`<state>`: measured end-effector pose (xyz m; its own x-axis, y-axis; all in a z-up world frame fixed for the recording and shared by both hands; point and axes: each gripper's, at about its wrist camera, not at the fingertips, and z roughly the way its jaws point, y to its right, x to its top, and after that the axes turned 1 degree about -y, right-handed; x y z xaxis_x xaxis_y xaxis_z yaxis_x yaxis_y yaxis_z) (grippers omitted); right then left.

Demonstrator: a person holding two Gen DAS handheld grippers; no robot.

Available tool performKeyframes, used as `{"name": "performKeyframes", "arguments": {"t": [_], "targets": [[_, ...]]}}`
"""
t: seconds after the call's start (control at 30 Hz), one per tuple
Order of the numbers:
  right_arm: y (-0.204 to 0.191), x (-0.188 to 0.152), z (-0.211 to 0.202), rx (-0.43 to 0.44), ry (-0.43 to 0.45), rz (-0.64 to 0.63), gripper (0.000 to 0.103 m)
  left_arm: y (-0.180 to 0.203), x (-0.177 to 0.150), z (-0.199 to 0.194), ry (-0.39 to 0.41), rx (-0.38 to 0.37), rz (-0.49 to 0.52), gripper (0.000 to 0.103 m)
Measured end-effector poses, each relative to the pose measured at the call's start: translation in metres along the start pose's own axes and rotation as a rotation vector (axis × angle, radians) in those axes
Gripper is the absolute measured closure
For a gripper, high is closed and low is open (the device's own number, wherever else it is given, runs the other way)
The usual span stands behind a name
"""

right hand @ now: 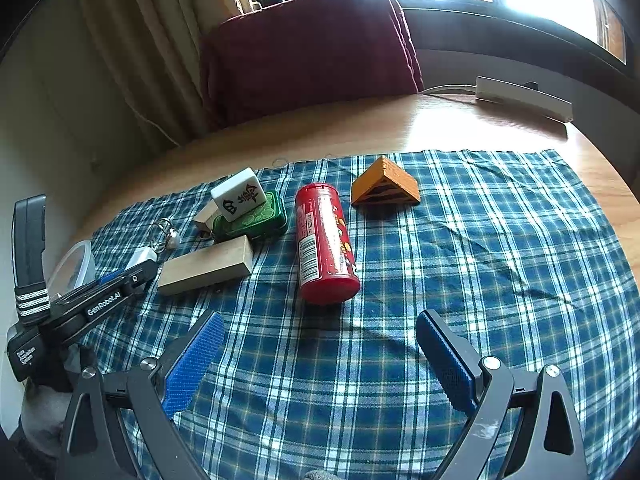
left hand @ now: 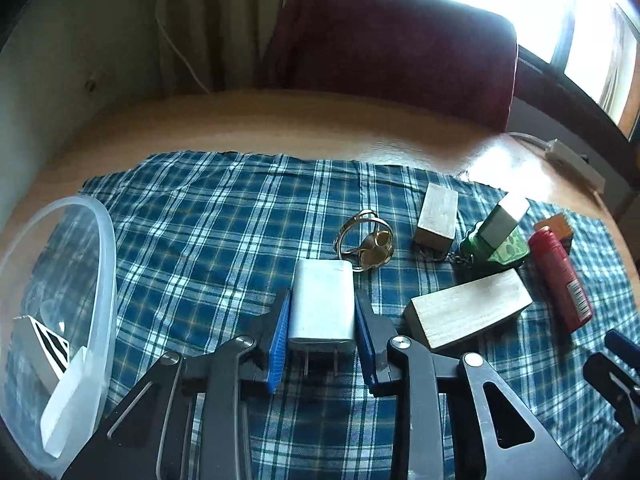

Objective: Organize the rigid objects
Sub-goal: 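Close the left tool on the white charger and lift it, then grasp the red can with the right tool while the left holds the charger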

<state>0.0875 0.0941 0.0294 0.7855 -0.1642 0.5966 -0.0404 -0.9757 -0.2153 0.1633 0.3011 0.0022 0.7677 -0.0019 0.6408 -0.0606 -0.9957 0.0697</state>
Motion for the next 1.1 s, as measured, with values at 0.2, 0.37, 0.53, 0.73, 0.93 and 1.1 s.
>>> {"name": "performKeyframes", "arguments": {"t": [0.2, 0.37, 0.53, 0.73, 0.93, 1.1], "targets": [[0.006, 0.001, 0.003, -0.020, 0.016, 0.005, 0.004, -0.012, -0.005, -0.016, 0.058, -0.016, -0.029, 0.072], [0.012, 0.006, 0.002, -0.055, 0.039, 0.008, 0.004, -0.027, -0.006, -0.030, 0.098, -0.028, -0.046, 0.072], [-0.001, 0.018, 0.007, -0.108, 0.047, -0.067, 0.005, -0.038, -0.006, -0.038, 0.106, -0.051, -0.077, 0.072], [-0.018, 0.035, 0.031, -0.153, 0.013, -0.151, 0.013, -0.038, -0.007, -0.047, 0.128, -0.060, -0.084, 0.072], [-0.019, 0.036, 0.051, -0.199, -0.028, -0.146, 0.030, -0.038, -0.007, -0.053, 0.129, -0.070, -0.085, 0.072], [-0.018, 0.033, 0.061, -0.206, -0.035, -0.130, 0.043, -0.035, -0.008, -0.054, 0.134, -0.077, -0.080, 0.072]]}}
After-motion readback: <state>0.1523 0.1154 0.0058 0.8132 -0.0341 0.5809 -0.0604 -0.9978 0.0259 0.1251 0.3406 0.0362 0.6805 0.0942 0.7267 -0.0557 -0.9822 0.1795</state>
